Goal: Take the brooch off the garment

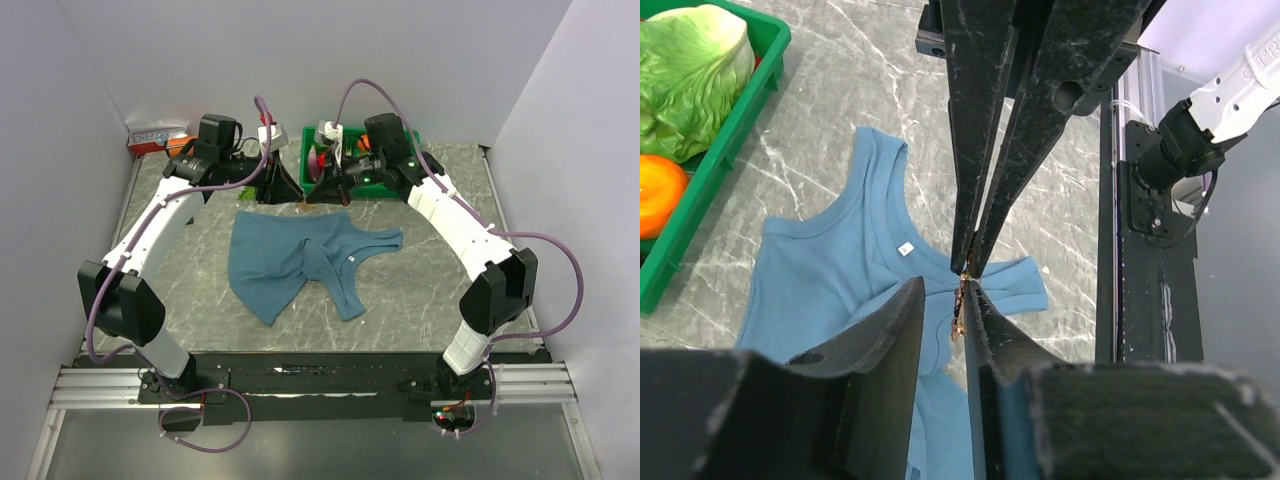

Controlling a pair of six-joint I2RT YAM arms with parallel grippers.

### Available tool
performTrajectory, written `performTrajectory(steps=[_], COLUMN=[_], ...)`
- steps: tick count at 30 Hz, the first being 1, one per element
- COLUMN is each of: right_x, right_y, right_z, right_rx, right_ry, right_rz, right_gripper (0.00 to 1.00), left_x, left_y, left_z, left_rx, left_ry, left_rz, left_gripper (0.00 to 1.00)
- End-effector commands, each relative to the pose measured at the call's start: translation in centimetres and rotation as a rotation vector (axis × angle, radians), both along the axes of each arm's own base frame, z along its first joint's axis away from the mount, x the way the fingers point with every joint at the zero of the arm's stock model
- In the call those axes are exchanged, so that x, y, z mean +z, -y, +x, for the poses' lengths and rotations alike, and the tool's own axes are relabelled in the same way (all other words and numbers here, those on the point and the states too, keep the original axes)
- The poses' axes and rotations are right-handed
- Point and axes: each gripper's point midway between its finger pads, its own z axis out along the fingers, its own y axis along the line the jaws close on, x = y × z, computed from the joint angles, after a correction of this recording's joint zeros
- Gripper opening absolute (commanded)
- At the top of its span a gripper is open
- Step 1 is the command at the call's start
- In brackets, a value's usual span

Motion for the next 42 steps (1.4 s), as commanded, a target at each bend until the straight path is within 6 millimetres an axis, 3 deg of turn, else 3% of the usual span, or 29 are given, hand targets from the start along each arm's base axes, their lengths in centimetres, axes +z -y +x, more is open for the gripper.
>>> performTrajectory(steps=[1, 6, 10, 14, 20, 21, 24, 26, 29, 32, 33, 35, 36, 38, 39, 42], right_x=[1.8, 1.6, 1.4, 1.1, 1.2, 1.5, 2.3, 2.9, 2.8, 1.3, 0.0, -0.5, -2.3, -1.9, -3.3, -4.3], right_y=[-0.5, -0.5, -0.6, -0.6, 0.1, 0.2, 1.1, 1.9, 3.8, 6.6, 7.4, 9.1, 10.2, 11.1, 11.4, 12.1], right_z=[0.6, 0.9, 1.3, 1.7, 2.2, 2.4, 2.8, 3.2, 4.4, 6.0, 6.2, 6.5, 6.7, 6.1, 5.5, 4.0], right_rx=[0.003, -0.009, -0.026, -0.047, -0.096, -0.109, -0.147, -0.185, -0.275, -0.419, -0.457, -0.533, -0.591, -0.626, -0.625, -0.615], right_ry=[0.048, 0.044, 0.042, 0.023, 0.011, 0.013, -0.001, 0.001, -0.002, -0.012, -0.026, 0.008, 0.002, 0.044, 0.03, 0.032], right_rz=[0.043, 0.04, 0.036, 0.033, 0.028, 0.035, 0.055, 0.06, 0.044, -0.011, -0.041, -0.081, -0.128, -0.129, -0.154, -0.177], right_gripper=[0.0, 0.0, 0.0, 0.0, 0.36, 0.54, 0.77, 0.82, 1.0, 1.0, 1.0, 1.0, 1.0, 1.0, 1.0, 1.0], left_x=[1.4, 1.2, 1.2, 1.1, 0.6, 0.5, 0.1, -0.2, -0.8, -1.9, -3.0, -3.6, -4.2, -5.3, -6.1, -7.7], left_y=[0.3, 0.5, 0.6, 0.4, -0.2, -0.3, -0.8, -1.2, -2.5, -5.3, -7.4, -10.0, -13.0, -15.9, -18.4, -21.9], left_z=[0.1, 0.2, 0.2, 0.5, 0.8, 0.8, 0.9, 1.0, 1.5, 2.7, 3.0, 4.4, 5.7, 6.2, 7.0, 7.9], left_rx=[-0.031, -0.043, -0.047, -0.025, 0.015, 0.019, 0.033, 0.045, 0.094, 0.167, 0.191, 0.245, 0.307, 0.349, 0.388, 0.423], left_ry=[0.057, 0.05, 0.049, 0.052, 0.068, 0.061, 0.062, 0.059, 0.061, 0.079, 0.076, 0.09, 0.118, 0.102, 0.126, 0.149], left_rz=[-0.021, -0.017, -0.019, -0.006, 0.034, 0.036, 0.053, 0.067, 0.105, 0.194, 0.255, 0.334, 0.411, 0.504, 0.586, 0.714], left_gripper=[0.25, 0.17, 0.01, 0.01, 0.01, 0.01, 0.01, 0.01, 0.01, 0.01, 0.01, 0.01, 0.01, 0.01, 0.01, 0.01])
